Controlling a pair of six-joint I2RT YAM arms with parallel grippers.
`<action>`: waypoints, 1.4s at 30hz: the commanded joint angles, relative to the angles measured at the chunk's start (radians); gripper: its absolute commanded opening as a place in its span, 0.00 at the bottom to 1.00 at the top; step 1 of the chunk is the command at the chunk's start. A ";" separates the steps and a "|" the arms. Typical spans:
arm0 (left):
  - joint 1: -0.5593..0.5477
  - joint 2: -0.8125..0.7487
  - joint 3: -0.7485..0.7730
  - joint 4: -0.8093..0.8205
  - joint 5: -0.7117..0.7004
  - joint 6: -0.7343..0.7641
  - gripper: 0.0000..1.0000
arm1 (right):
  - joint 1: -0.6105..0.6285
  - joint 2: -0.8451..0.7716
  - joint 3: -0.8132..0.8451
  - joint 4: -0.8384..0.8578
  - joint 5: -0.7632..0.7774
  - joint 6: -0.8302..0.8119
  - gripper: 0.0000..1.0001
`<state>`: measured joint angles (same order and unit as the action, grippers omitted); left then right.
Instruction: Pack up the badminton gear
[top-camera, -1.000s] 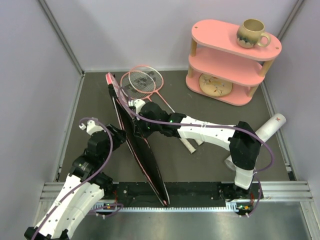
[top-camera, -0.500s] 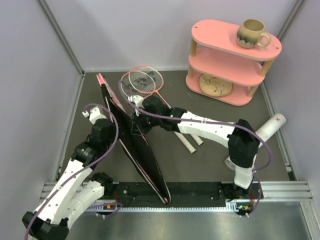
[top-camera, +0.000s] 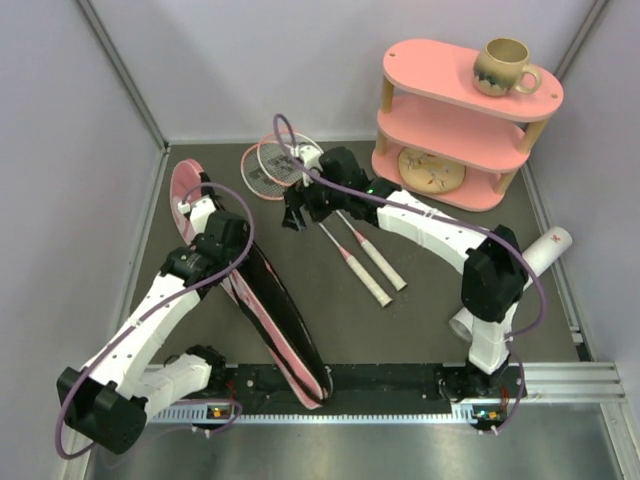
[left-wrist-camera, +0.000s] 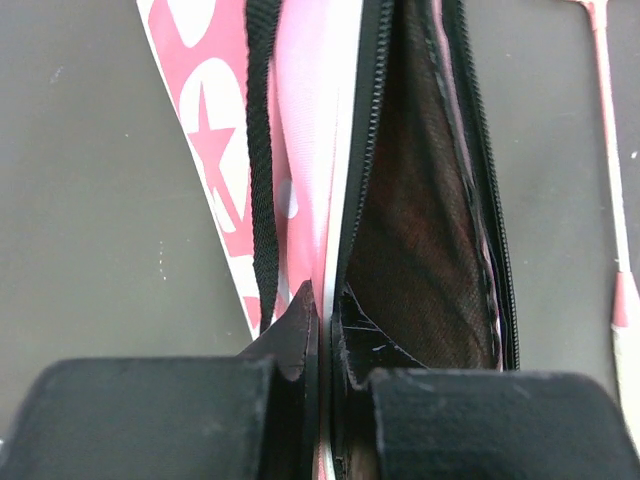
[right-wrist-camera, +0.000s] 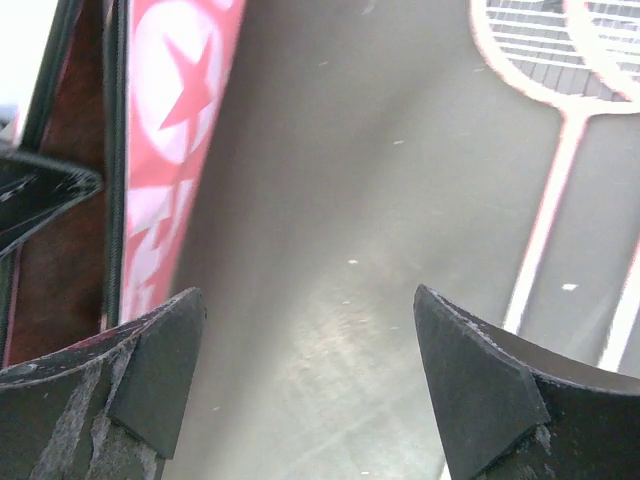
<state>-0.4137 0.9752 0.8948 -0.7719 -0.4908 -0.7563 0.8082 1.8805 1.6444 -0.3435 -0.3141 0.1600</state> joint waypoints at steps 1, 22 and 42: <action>0.004 0.036 0.047 0.023 -0.069 0.005 0.00 | -0.123 -0.040 0.002 0.038 0.066 -0.007 0.84; 0.026 0.137 0.016 0.125 0.015 0.008 0.00 | -0.244 0.488 0.325 -0.103 0.290 -0.155 0.49; 0.096 0.128 0.015 0.197 0.040 0.060 0.00 | -0.162 0.505 0.491 -0.267 0.428 -0.168 0.51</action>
<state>-0.3286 1.1156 0.8974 -0.6392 -0.4419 -0.7208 0.6415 2.4554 2.1101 -0.5453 0.1249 -0.0540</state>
